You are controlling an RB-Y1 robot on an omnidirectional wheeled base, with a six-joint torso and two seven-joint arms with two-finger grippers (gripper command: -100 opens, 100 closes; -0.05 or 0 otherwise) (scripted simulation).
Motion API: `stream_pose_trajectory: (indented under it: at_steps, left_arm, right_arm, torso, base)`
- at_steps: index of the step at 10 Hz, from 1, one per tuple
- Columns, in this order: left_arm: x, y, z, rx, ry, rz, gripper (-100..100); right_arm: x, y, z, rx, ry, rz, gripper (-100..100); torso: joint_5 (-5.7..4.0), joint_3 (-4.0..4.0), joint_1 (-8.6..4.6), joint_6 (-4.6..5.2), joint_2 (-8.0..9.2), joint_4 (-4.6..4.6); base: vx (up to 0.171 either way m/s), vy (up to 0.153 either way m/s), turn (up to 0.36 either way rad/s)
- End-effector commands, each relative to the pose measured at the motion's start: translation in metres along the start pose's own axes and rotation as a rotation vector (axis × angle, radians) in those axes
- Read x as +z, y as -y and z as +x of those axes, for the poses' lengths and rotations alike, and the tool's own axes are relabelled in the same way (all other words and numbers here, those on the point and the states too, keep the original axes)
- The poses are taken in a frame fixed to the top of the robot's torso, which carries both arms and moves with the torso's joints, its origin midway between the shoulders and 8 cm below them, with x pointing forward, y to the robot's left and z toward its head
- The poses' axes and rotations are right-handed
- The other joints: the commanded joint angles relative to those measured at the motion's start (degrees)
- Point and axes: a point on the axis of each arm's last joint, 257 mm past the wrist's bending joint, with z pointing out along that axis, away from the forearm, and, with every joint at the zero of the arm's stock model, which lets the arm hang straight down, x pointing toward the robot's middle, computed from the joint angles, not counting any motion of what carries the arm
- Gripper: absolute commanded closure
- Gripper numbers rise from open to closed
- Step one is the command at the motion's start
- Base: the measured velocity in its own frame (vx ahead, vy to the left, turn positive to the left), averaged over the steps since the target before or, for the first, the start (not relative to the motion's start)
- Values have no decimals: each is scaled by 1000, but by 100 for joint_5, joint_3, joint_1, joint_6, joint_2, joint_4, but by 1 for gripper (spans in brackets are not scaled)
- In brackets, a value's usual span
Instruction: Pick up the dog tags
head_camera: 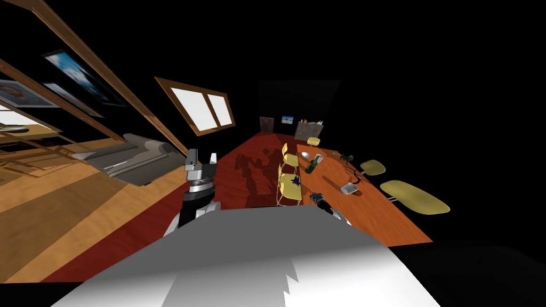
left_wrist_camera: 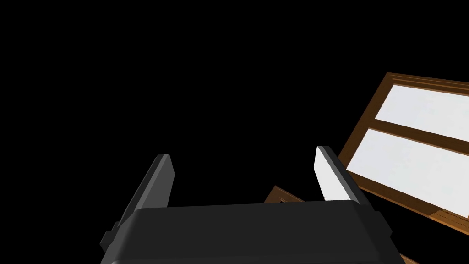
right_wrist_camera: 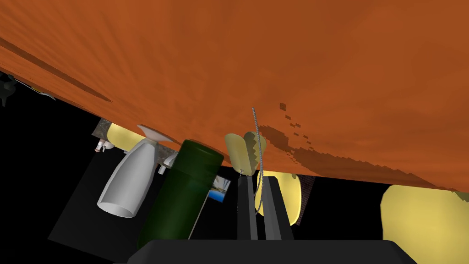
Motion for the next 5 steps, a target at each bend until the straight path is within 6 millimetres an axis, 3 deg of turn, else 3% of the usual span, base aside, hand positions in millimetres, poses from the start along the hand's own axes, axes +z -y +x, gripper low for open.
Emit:
stream_pose_trajectory:
  at_steps: [1,2,3,4,5]
  left_arm:
    - [0,0,0,0,0,0,0]
    - [0,0,0,0,0,0,0]
    - [0,0,0,0,0,0,0]
    - [0,0,0,0,0,0,0]
    - [0,0,0,0,0,0,0]
  right_arm:
    - [0,0,0,0,0,0,100]
    - [0,0,0,1,0,0,0]
    - [1,13,-4,5,-6,8,100]
    - [1,7,-5,1,0,4,100]
    - [1,8,-6,3,-1,5,0]
  torso:
    - [0,0,0,0,0,0]
    - [1,0,2,0,0,0]
    - [1,0,2,0,1,0]
    - [5,15,15,-3,29,5]
    - [5,14,13,2,25,4]
  base:
    - [0,0,0]
    - [0,0,0]
    - [-104,37,113]
    - [-63,20,29]
    - [-7,3,-8]
